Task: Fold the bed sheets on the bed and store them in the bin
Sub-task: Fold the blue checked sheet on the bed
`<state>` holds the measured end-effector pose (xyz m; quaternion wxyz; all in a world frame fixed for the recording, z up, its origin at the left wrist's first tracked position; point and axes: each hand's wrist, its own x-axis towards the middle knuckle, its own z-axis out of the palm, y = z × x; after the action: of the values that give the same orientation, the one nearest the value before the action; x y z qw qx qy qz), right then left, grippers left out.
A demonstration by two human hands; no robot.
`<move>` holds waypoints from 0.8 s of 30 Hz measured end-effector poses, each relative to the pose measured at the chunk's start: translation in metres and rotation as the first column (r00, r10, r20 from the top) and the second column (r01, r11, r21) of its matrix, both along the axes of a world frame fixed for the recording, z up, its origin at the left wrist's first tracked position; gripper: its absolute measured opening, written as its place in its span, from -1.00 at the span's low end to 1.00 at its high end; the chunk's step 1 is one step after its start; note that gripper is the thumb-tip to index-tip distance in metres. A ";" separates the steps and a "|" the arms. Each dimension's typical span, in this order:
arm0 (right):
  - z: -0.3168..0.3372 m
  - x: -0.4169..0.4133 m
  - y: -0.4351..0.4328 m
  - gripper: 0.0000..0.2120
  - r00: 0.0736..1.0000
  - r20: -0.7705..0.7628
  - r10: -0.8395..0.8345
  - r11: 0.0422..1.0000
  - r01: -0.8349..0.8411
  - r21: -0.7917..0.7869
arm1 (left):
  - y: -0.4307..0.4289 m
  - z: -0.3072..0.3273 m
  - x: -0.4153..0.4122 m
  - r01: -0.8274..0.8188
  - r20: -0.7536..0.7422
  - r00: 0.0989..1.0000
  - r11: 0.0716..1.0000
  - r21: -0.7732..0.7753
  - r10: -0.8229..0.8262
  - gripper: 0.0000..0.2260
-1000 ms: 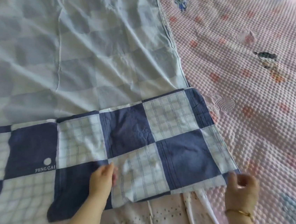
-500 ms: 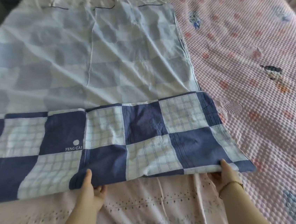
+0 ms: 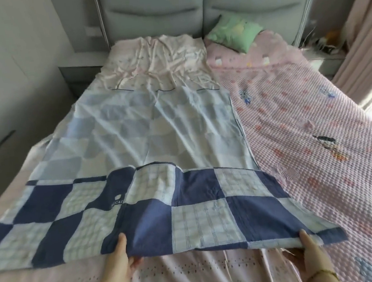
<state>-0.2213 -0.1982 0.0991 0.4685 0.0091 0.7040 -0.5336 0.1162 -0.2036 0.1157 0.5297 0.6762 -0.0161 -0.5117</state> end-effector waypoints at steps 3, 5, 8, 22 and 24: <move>0.027 0.015 0.030 -0.58 1.000 0.004 0.025 0.997 -0.024 -0.071 | 0.024 0.019 0.013 0.044 0.040 0.998 0.997 -0.056 -0.042 -0.56; 0.041 0.024 0.057 -0.54 1.000 0.005 0.021 0.996 -0.021 -0.084 | 0.047 0.032 0.020 0.085 0.060 0.995 0.993 -0.076 -0.081 -0.55; 0.059 0.031 0.098 -0.56 0.999 -0.014 0.029 0.995 -0.031 -0.099 | 0.077 0.037 0.028 0.141 0.113 0.985 0.984 -0.111 -0.129 -0.59; 0.061 0.037 0.189 -0.64 0.999 -0.042 0.001 0.983 -0.009 -0.186 | 0.148 0.044 0.041 0.198 0.297 0.937 0.980 -0.019 -0.184 -0.74; 0.062 0.038 0.180 -0.71 0.998 -0.059 0.006 0.978 -0.018 -0.207 | 0.143 0.047 0.043 0.200 0.331 0.924 0.980 0.002 -0.189 -0.66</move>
<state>-0.1835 -0.0179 0.1610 0.4496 -0.0596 0.6580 -0.6012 0.1595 -0.0604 0.1629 0.4770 0.7387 -0.1796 -0.4411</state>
